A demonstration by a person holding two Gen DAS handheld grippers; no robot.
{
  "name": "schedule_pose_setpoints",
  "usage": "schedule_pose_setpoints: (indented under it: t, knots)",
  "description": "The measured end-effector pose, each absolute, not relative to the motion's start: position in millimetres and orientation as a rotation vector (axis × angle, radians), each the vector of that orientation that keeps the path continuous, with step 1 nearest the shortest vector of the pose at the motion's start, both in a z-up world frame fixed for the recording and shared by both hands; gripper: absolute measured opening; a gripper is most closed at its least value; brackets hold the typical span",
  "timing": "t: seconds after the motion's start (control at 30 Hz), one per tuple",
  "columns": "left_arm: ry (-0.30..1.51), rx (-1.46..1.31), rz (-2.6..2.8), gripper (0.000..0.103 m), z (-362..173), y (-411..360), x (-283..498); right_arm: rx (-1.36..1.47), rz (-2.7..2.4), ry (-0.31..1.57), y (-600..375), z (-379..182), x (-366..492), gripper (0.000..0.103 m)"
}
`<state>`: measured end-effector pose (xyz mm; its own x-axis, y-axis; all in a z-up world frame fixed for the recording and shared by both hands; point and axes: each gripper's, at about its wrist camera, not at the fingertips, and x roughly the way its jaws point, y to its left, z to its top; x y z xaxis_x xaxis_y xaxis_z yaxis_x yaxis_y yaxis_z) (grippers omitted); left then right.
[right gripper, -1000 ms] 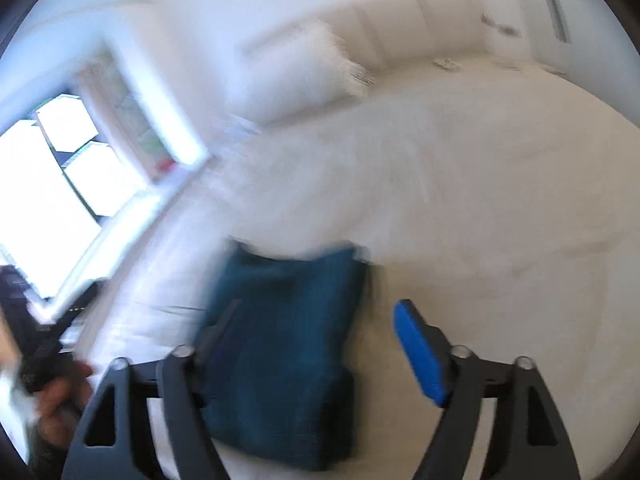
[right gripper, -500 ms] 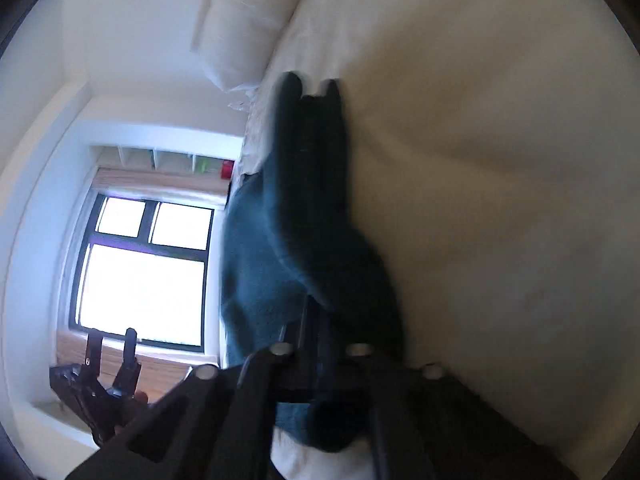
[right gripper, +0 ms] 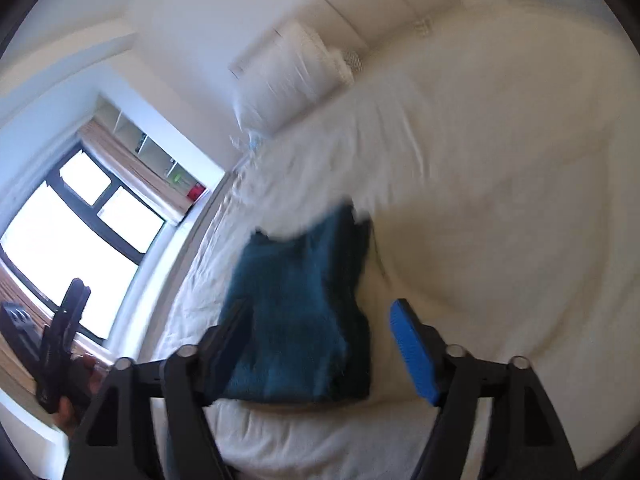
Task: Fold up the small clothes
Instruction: 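Release the folded sweater and pull both grippers back from it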
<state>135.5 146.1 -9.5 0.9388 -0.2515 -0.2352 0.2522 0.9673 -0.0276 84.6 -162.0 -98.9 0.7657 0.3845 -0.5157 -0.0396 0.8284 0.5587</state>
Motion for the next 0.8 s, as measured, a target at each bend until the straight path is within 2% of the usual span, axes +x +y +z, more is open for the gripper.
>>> schedule_pose_setpoints:
  t: [0.07,0.1,0.13,0.23,0.4,0.53,0.8]
  knots:
    - [0.255,0.014,-0.259,0.103,-3.5,141.3,132.6,0.452,0.21,0.573,-146.2,-64.0,73.6,0.093]
    - [0.256,0.021,-0.255,0.103,-1.9,139.6,130.6,0.415,0.196,0.528,-139.4,-48.8,68.9,0.102]
    - [0.256,0.025,-0.248,0.103,-0.6,138.9,128.5,0.384,0.18,0.483,-132.3,-34.2,63.8,0.103]
    - [0.317,0.028,-0.2,0.103,-1.2,138.1,131.5,0.272,0.137,0.361,-117.3,-4.3,54.2,0.103]
    - [0.522,-0.051,-0.141,0.103,-16.3,144.5,150.9,0.156,0.098,0.354,-92.7,2.7,49.2,0.103]
    - [0.684,-0.029,-0.088,0.103,-43.5,140.2,171.1,0.09,0.039,0.398,-85.1,-2.1,51.6,0.103]
    - [0.728,0.032,-0.047,0.103,-78.4,126.8,178.5,0.129,0.048,0.59,-81.8,-37.6,77.5,0.103]
